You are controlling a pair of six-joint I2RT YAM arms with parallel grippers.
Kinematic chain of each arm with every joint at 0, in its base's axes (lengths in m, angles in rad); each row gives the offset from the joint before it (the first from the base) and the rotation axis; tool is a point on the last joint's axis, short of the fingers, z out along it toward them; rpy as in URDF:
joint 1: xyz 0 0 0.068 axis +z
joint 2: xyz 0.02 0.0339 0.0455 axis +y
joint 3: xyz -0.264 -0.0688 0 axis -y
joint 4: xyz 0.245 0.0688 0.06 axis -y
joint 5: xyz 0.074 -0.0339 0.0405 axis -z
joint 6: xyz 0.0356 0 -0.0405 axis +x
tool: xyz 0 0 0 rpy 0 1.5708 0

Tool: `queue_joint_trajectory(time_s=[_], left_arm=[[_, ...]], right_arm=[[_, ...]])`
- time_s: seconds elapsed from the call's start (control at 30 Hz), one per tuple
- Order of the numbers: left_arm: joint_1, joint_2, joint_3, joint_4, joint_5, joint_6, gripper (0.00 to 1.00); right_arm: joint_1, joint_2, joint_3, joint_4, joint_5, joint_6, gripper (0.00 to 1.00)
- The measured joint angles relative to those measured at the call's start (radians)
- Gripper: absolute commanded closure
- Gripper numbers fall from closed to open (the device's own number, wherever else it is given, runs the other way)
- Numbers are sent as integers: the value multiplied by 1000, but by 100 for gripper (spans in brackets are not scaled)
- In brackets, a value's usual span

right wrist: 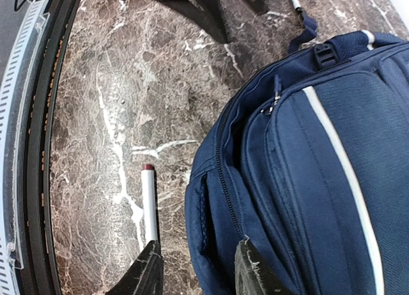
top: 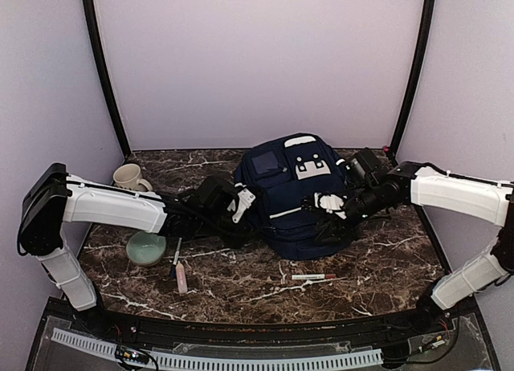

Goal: Pack the student bag
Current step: Pick up the pen at the center of the board.

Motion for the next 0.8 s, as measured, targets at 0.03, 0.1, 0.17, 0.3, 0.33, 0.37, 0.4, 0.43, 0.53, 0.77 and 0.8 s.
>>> queue_joint_trajectory(time_s=[0.03,0.1,0.17,0.3,0.33,0.37,0.4,0.43,0.53,0.77,0.8], left_arm=[[0,1,4,5,-5,1,43],[1,3,6,20,-15,-1,44],[2,5,6,32,-20,-10,45],[2,10,1,50,-20,-35,46],[2,10,-6,53,-20,-42,46],[2,10,-13,55,-20,-48,46],[2,10,-22,55,-19,-55,46],[2,10,-31,55,-20,-61,46],[2,10,-54,54,-19,-75,46],[2,10,-58,54,-27,-82,46],[2,10,-58,54,-30,-82,46]], right_arm=[[2,7,0,-3,-2,-5,66],[10,31,-5,-8,-3,-19,69],[29,55,-19,-11,0,-33,71],[86,97,-60,-10,24,-41,73],[101,107,-70,-8,33,-42,72],[116,118,-77,-8,46,-41,70],[127,126,-82,-7,53,-41,68],[141,138,-85,-6,67,-41,67],[168,169,-85,0,93,-40,65],[196,228,-85,23,154,-35,60],[196,238,-85,24,159,-33,59]])
